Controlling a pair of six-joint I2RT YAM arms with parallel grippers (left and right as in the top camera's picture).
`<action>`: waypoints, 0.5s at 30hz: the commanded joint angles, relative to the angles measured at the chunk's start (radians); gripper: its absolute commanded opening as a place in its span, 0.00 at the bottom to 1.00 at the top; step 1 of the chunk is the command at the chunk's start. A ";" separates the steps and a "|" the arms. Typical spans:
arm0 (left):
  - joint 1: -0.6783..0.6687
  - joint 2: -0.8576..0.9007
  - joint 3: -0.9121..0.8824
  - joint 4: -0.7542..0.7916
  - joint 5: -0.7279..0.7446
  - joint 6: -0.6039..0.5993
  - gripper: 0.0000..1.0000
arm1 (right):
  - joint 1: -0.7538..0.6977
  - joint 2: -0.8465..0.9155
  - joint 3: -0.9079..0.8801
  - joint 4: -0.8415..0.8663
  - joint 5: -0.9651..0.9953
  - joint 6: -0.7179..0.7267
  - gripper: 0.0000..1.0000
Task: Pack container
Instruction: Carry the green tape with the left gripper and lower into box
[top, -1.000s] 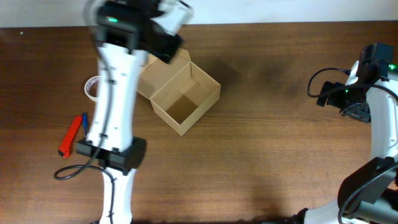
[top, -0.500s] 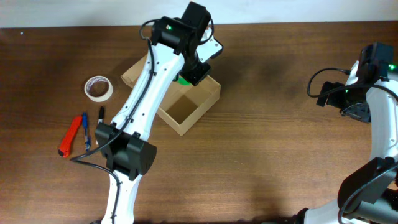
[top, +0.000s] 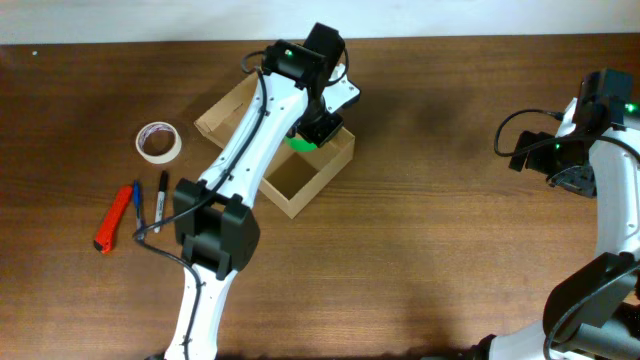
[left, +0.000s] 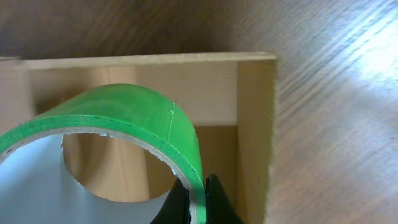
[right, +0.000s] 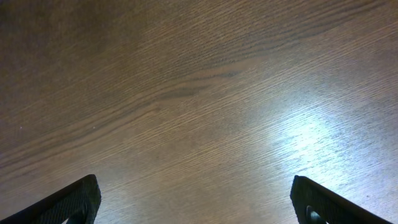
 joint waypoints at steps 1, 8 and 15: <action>0.009 0.037 -0.002 0.019 0.015 -0.010 0.01 | -0.003 0.005 -0.006 0.003 -0.010 0.008 0.99; 0.009 0.098 -0.002 0.034 0.015 -0.010 0.02 | -0.003 0.005 -0.006 0.003 -0.010 0.008 0.99; 0.011 0.136 -0.002 0.067 0.037 -0.010 0.02 | -0.003 0.005 -0.006 0.003 -0.009 0.008 0.99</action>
